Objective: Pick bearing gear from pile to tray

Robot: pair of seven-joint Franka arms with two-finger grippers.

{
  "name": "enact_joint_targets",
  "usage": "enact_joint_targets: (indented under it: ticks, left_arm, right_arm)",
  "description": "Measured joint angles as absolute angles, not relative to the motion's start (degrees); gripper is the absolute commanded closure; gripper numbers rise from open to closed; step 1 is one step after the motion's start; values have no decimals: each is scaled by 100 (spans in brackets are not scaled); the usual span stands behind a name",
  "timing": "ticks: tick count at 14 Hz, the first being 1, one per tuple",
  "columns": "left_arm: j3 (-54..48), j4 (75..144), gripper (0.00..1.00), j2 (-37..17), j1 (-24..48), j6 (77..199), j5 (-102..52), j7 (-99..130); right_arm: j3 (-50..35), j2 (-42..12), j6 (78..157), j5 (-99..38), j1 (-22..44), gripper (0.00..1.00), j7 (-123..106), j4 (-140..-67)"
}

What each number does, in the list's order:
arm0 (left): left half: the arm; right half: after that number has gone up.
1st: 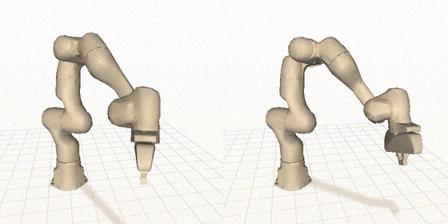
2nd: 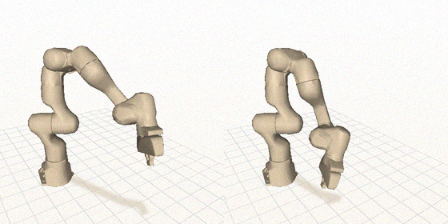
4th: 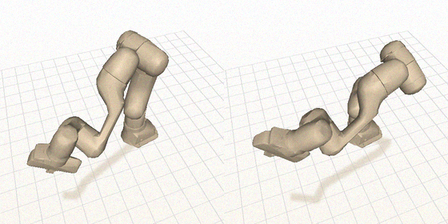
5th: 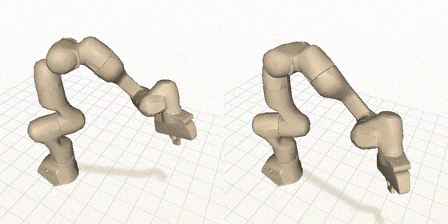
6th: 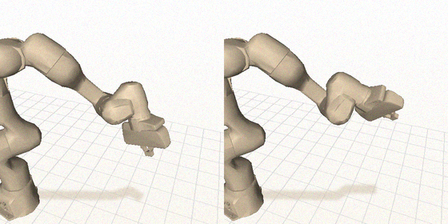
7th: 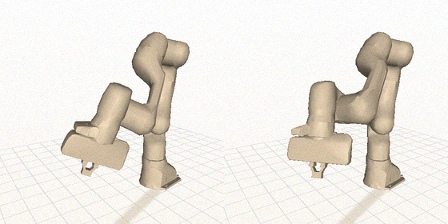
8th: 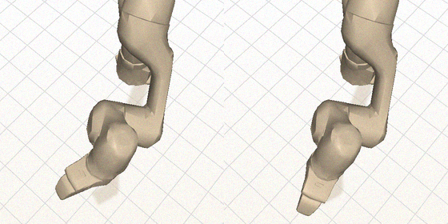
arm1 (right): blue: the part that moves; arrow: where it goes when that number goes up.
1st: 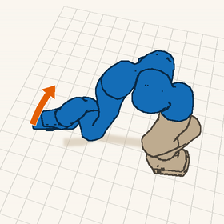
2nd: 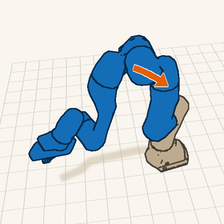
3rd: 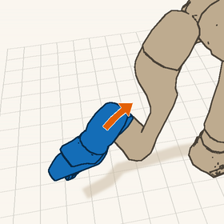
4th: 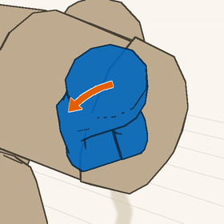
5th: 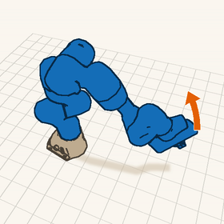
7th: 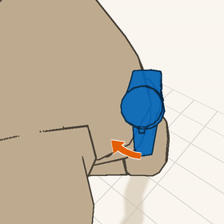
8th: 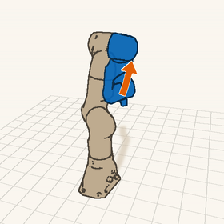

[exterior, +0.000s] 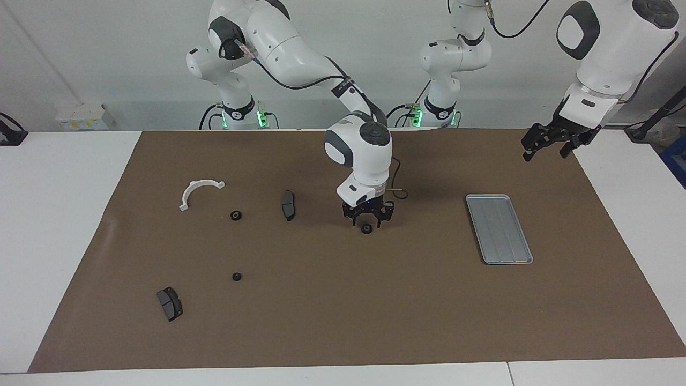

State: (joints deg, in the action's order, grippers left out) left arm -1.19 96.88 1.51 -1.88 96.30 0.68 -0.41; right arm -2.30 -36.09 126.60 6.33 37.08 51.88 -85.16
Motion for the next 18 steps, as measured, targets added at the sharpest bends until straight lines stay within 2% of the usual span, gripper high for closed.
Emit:
enact_joint_targets:
  ticks: [4,8,13,18]
  left_arm:
    - [-209,9665,0,151,-179,9654,67,-41]
    - [-510,9666,0,147,-109,9788,47,343]
    - [-616,9754,0,-156,965,10334,40,1874]
    - [-626,9803,0,-826,1715,11026,41,2764]
  right_arm:
    - [-186,-3193,12715,633,3437,0,5124,-8918]
    - [-182,-1983,13262,609,2783,0,4309,-10622]
    - [-179,-784,13504,146,1817,0,2402,-12348]
    - [-172,-457,13898,69,698,0,861,-13221]
